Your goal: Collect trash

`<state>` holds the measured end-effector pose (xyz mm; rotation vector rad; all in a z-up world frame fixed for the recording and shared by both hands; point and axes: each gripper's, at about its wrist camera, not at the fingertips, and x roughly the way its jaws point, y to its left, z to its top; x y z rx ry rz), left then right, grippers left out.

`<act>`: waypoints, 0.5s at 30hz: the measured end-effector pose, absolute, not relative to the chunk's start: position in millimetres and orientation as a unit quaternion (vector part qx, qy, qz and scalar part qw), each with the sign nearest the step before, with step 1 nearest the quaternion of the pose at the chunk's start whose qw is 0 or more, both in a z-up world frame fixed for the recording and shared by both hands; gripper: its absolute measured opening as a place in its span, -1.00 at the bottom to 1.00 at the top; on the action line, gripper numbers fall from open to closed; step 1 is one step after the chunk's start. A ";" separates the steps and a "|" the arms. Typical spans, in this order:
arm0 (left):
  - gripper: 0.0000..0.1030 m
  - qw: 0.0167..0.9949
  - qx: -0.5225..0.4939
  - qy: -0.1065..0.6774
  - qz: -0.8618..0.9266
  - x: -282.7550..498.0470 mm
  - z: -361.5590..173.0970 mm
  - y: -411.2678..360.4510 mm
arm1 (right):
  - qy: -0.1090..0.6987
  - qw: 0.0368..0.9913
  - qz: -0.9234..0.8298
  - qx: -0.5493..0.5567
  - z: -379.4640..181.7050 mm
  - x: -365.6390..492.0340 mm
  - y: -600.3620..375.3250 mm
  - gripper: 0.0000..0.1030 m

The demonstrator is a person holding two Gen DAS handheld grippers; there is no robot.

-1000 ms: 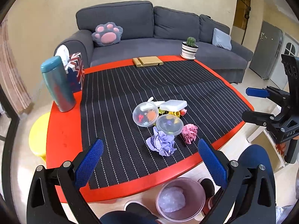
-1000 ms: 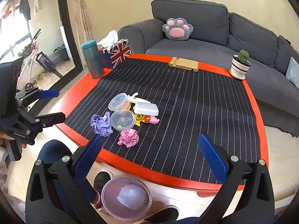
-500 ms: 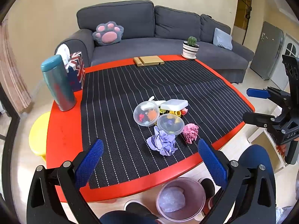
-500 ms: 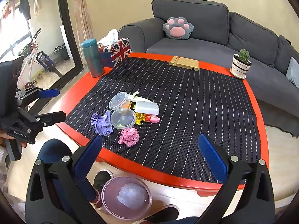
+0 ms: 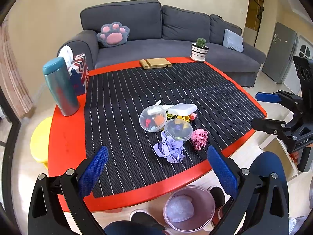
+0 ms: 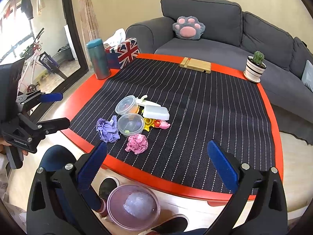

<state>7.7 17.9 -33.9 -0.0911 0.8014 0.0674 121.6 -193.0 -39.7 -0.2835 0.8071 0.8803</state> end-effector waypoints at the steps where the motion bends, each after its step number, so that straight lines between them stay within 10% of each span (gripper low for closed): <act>1: 0.88 0.919 -0.044 0.390 0.033 7.7 -34.1 18.0 | 0.380 0.817 0.414 -0.133 -40.3 122.5 -191.8 0.94; 15: 0.88 0.917 -0.048 0.393 0.042 5.0 -37.9 23.1 | 0.405 0.787 0.435 -0.167 -59.0 139.8 -152.5 0.94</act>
